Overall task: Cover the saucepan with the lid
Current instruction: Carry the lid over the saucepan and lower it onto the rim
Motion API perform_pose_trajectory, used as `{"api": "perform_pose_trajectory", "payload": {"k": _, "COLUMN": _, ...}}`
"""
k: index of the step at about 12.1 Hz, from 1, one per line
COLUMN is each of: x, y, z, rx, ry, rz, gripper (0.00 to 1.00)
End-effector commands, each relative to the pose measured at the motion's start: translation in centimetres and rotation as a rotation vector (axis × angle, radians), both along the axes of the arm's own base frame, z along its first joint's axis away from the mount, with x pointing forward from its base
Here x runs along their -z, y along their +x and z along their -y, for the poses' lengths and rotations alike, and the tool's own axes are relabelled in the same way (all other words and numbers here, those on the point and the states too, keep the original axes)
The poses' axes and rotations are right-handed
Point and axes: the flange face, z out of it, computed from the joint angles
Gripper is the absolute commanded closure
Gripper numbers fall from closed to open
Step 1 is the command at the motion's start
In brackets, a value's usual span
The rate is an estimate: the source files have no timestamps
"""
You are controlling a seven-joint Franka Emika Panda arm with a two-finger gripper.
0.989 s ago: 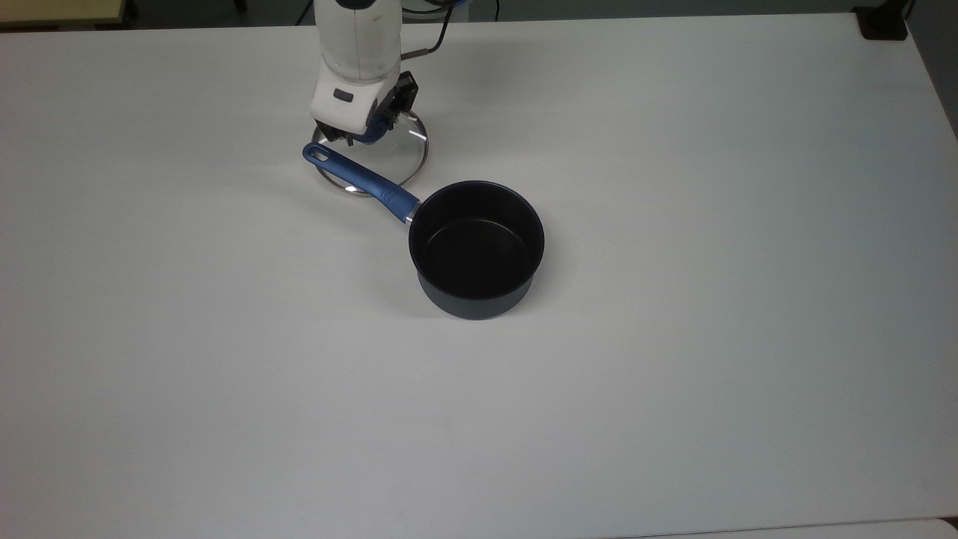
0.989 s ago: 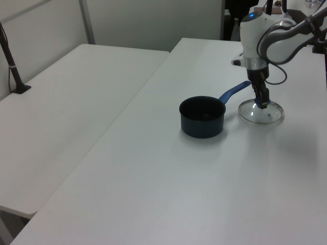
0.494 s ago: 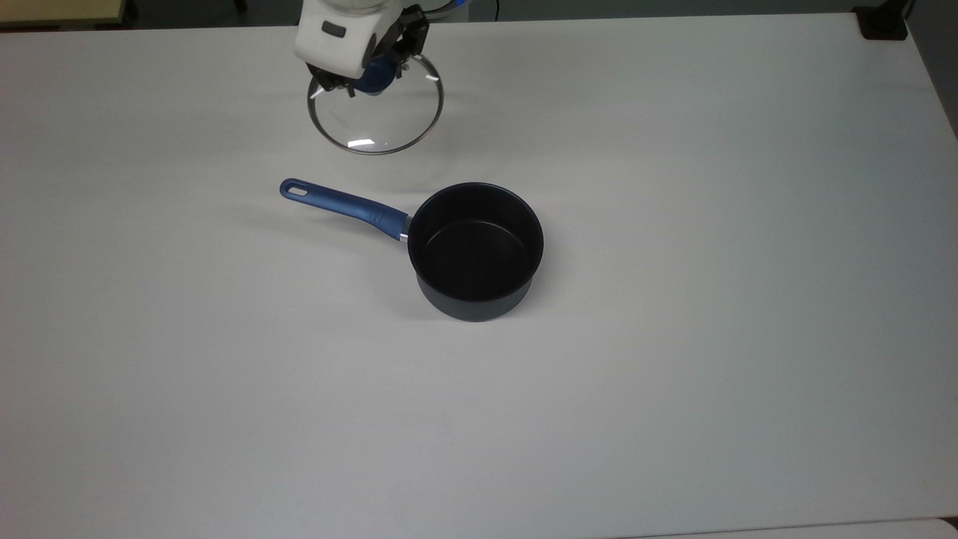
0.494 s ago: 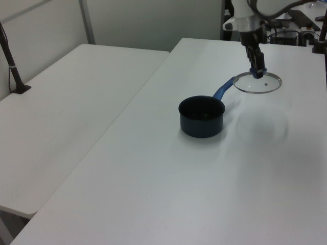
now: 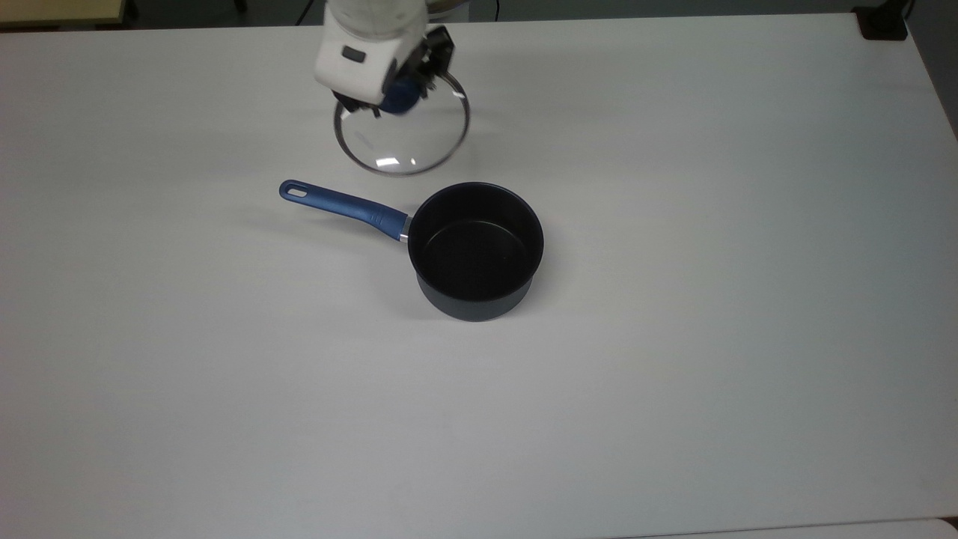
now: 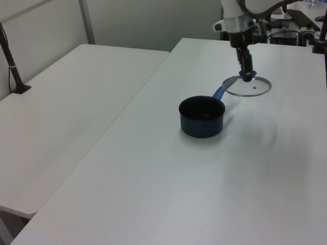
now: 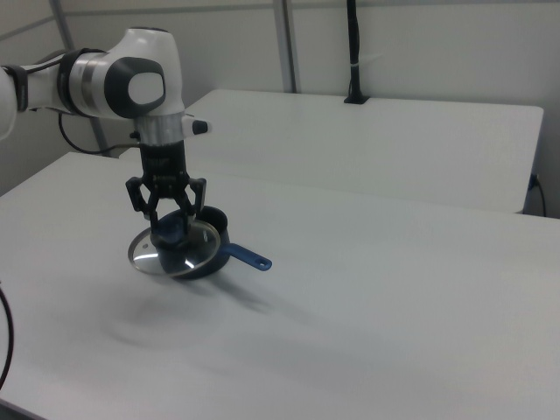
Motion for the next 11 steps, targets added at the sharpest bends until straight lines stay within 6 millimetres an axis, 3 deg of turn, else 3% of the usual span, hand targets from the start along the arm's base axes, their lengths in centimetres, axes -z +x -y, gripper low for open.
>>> {"api": "perform_pose_trajectory", "payload": {"k": 1, "x": 0.6, "y": 4.5, "z": -4.8, "rx": 0.128, "ry": -0.01, "rz": 0.08, "gripper": 0.58}}
{"api": "perform_pose_trajectory", "payload": {"k": 3, "x": 2.0, "y": 6.1, "z": -7.4, "rx": 0.173, "ry": -0.035, "rz": 0.089, "gripper": 0.58}}
{"api": "perform_pose_trajectory", "payload": {"k": 9, "x": 2.0, "y": 8.5, "z": -8.8, "rx": 0.342, "ry": -0.015, "rz": 0.114, "gripper": 0.58}}
{"api": "perform_pose_trajectory", "payload": {"k": 11, "x": 3.1, "y": 9.2, "z": -8.9, "rx": 0.358, "ry": -0.026, "rz": 0.107, "gripper": 0.58}}
